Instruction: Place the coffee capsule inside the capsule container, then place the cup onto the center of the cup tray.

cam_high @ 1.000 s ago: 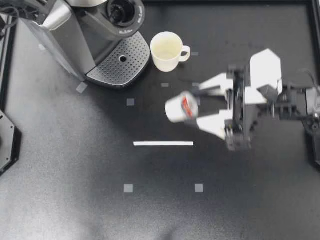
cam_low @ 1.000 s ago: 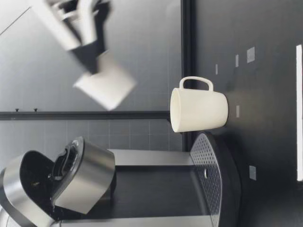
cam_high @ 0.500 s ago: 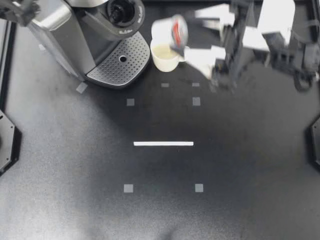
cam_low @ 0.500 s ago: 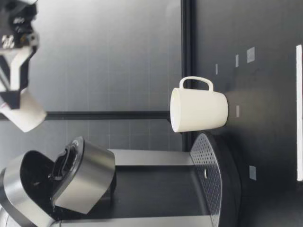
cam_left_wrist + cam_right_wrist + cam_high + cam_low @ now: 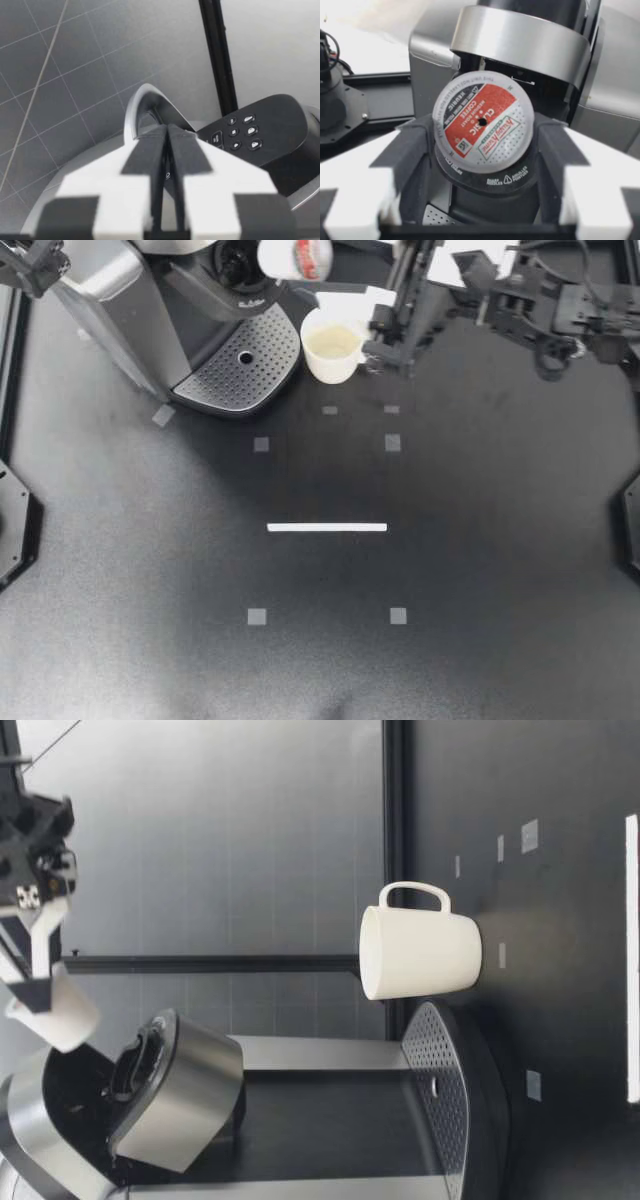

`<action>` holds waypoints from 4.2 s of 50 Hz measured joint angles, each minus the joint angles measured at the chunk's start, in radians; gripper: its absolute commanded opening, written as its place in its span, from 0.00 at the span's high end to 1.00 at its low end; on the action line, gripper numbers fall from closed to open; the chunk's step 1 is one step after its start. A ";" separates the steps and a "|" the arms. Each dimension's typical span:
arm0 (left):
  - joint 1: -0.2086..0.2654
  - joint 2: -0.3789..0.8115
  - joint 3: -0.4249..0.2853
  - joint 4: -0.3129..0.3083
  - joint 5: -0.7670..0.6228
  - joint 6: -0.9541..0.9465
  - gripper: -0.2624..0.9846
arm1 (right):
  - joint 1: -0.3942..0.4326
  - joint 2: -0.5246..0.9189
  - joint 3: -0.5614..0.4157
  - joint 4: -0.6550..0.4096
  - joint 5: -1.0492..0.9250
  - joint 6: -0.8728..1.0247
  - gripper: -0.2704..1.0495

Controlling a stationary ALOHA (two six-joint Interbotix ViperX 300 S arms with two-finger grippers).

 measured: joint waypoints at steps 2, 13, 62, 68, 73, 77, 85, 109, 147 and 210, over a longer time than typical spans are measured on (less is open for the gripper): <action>0.000 0.000 0.002 0.002 0.002 0.002 0.70 | 0.000 0.012 -0.009 0.000 0.000 -0.003 0.42; 0.000 0.000 0.006 0.002 0.002 0.002 0.70 | 0.000 0.054 -0.044 0.000 0.008 -0.009 0.42; 0.000 0.002 0.014 0.003 0.006 0.006 0.70 | -0.011 0.106 -0.112 -0.032 0.104 -0.034 0.42; 0.000 0.000 0.015 0.003 0.008 0.006 0.70 | -0.012 0.115 -0.123 -0.032 0.106 -0.035 0.42; 0.000 0.000 0.017 0.002 0.009 0.006 0.70 | -0.012 0.123 -0.130 -0.032 0.115 -0.041 0.41; 0.000 0.000 0.017 0.003 0.009 0.006 0.70 | -0.012 0.126 -0.132 -0.032 0.121 -0.044 0.39; 0.000 0.000 0.017 0.003 0.009 0.006 0.70 | -0.012 0.126 -0.133 -0.032 0.126 -0.046 0.29; 0.000 0.000 0.017 0.003 0.009 0.005 0.70 | -0.012 0.140 -0.153 -0.034 0.126 -0.083 0.19; 0.017 -0.034 0.052 0.160 0.163 -0.143 0.70 | 0.135 -0.109 0.081 -0.003 0.063 -0.034 0.31; 0.230 0.040 0.094 0.103 -0.385 -0.359 0.70 | 0.173 -0.261 0.282 0.000 -0.175 0.057 0.42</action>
